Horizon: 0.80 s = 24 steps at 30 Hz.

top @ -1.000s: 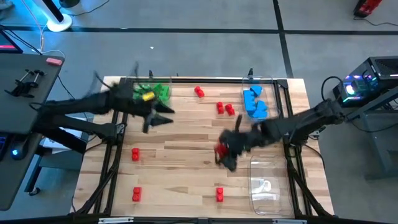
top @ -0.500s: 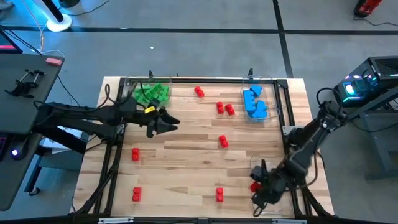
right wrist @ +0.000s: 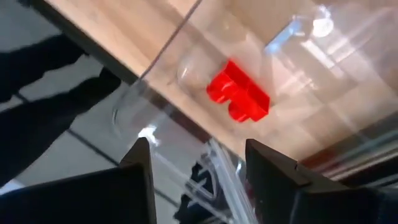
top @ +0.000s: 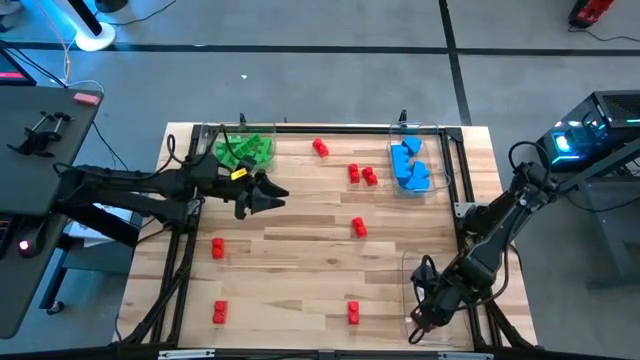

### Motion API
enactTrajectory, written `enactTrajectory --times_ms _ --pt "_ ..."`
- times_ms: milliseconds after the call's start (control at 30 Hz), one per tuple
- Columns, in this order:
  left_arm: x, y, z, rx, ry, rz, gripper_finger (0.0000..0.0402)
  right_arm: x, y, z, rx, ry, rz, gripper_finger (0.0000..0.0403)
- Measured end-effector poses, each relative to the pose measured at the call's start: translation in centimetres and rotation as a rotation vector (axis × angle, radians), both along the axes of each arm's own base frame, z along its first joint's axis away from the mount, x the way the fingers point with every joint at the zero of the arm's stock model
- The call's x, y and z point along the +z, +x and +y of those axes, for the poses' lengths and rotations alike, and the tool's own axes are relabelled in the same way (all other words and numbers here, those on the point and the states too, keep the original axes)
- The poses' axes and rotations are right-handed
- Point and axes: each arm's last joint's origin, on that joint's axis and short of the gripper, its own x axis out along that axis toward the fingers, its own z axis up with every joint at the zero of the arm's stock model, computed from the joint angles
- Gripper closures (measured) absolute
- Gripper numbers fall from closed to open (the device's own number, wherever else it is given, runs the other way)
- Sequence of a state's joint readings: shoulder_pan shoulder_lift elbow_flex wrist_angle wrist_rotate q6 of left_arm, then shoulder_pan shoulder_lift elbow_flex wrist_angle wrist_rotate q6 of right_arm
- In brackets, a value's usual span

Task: Sort blocks
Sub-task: Put the red game piece into the bottom transparent bin

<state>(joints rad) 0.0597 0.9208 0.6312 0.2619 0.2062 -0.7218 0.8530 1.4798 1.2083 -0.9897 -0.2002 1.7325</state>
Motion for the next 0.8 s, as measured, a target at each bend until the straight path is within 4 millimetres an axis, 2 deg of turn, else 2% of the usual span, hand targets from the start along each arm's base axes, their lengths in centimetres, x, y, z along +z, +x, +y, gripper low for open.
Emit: enactTrajectory --times_ms 100,167,300,400,467,567,800 --pt "0.0 0.0 0.0 -0.003 0.002 0.002 0.0167 0.3 0.5 0.1 -0.01 0.05 -0.034 0.0255" --pt "0.0 0.0 0.0 -0.004 0.009 0.002 0.0167 0.8 1.7 0.2 -0.054 0.091 -0.144 0.0253" --pt "-0.2 0.0 0.0 -0.004 0.012 0.022 0.0167 1.2 5.4 -0.1 -0.162 0.146 -0.375 0.0252" --pt "-0.4 0.0 -0.1 -0.011 0.014 0.043 0.0167 -0.2 8.6 -0.3 -0.171 0.195 -0.435 0.0251" --pt "-0.7 0.0 -0.1 -0.021 0.012 0.065 0.0167 -1.8 10.6 -0.5 -0.178 0.244 -0.393 0.0252" --pt "-0.8 -0.1 -0.2 -0.049 0.008 0.078 0.0167 -4.4 12.4 -0.8 -0.225 0.281 -0.27 0.0253" --pt "-0.8 -0.1 -0.2 -0.06 0.034 0.072 0.0167 -7.5 14.9 0.1 -0.477 0.138 -0.032 0.0254"
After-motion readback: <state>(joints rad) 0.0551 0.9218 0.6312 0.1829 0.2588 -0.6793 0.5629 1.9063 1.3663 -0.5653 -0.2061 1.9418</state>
